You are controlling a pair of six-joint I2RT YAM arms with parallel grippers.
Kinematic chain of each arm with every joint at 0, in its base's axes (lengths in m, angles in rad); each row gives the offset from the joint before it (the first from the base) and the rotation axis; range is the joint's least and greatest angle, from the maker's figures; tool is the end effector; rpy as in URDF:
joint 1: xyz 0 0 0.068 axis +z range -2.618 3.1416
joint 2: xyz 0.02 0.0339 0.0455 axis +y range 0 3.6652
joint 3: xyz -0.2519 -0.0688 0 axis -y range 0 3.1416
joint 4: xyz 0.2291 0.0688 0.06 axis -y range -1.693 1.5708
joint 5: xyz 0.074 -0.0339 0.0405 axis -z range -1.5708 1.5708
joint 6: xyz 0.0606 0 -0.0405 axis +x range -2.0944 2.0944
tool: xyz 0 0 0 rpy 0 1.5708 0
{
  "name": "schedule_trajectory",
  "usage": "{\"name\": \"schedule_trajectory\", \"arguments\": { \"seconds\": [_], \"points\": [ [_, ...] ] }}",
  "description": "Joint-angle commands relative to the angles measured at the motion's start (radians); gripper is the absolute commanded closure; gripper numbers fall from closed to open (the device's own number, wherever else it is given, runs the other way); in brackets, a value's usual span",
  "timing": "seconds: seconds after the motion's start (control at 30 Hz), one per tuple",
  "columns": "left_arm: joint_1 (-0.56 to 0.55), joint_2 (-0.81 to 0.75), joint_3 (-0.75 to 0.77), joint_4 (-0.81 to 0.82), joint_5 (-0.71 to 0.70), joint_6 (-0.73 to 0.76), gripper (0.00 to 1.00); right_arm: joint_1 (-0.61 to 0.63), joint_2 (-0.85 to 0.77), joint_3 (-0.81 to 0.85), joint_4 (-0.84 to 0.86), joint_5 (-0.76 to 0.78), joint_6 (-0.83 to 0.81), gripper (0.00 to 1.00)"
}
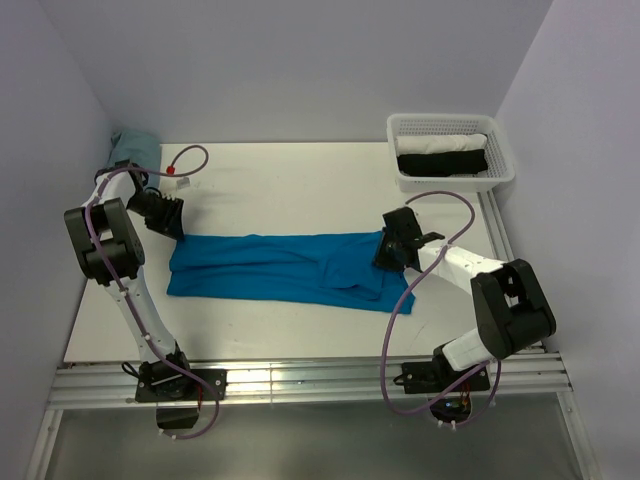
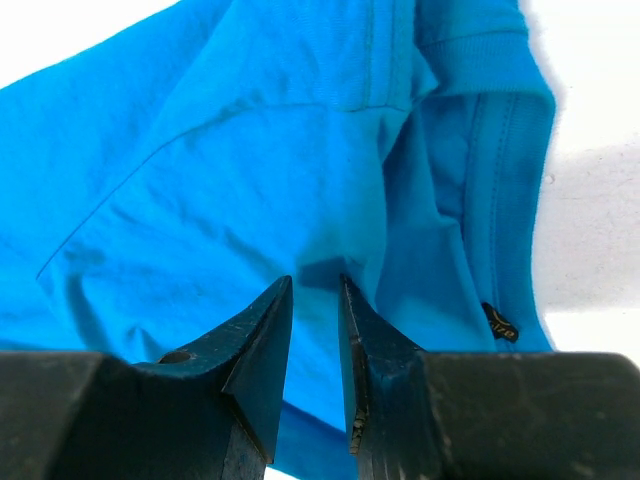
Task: Roll the t-shirts
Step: Fold the tshirt
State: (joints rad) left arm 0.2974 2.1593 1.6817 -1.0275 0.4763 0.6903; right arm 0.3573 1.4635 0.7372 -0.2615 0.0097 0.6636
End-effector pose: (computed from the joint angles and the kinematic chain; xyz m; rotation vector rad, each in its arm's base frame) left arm 0.3899 0.0904 0.1434 0.5697 2.7479 -0.5561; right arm 0.2609 0.0968 0.1443 0.4009 2.5727 0.3707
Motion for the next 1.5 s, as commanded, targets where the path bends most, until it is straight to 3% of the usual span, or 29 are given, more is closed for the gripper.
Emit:
{"name": "schedule_trajectory", "arguments": {
  "seconds": [0.0,0.13,0.3,0.47,0.77,1.03,1.13,1.23,1.3,1.47],
  "points": [
    [-0.003,-0.055,0.012,-0.028,0.042,0.002,0.6,-0.014,-0.012,-0.012,0.028,0.009,-0.016,0.67],
    [-0.006,-0.038,0.039,-0.055,0.061,0.009,0.72,-0.023,-0.011,-0.016,0.03,0.01,-0.019,0.68],
    [-0.007,-0.019,0.072,-0.062,0.082,0.003,1.0,-0.037,-0.008,-0.027,0.03,0.015,-0.022,0.67],
    [-0.006,-0.026,0.078,0.026,0.059,-0.077,1.0,-0.063,0.007,-0.025,0.031,0.012,-0.024,0.67],
    [0.022,0.014,0.177,-0.023,0.136,-0.107,1.0,-0.096,0.052,-0.009,0.016,0.021,-0.018,0.67],
    [0.034,0.057,0.187,0.015,0.035,-0.156,1.0,-0.118,0.081,0.028,-0.011,0.036,0.001,0.67],
    [0.032,0.063,0.161,0.044,0.024,-0.164,0.96,-0.124,0.081,0.04,-0.012,0.032,0.008,0.67],
    [0.025,0.047,0.13,0.069,0.036,-0.158,0.8,-0.124,0.045,0.048,-0.011,0.026,0.019,0.66],
    [0.017,0.039,0.124,0.082,0.05,-0.161,0.68,-0.124,0.006,0.056,-0.031,0.038,0.021,0.6],
    [0.019,0.016,0.138,0.076,0.091,-0.16,0.55,-0.124,-0.077,0.077,-0.102,0.084,0.01,0.49]
  ]
}}
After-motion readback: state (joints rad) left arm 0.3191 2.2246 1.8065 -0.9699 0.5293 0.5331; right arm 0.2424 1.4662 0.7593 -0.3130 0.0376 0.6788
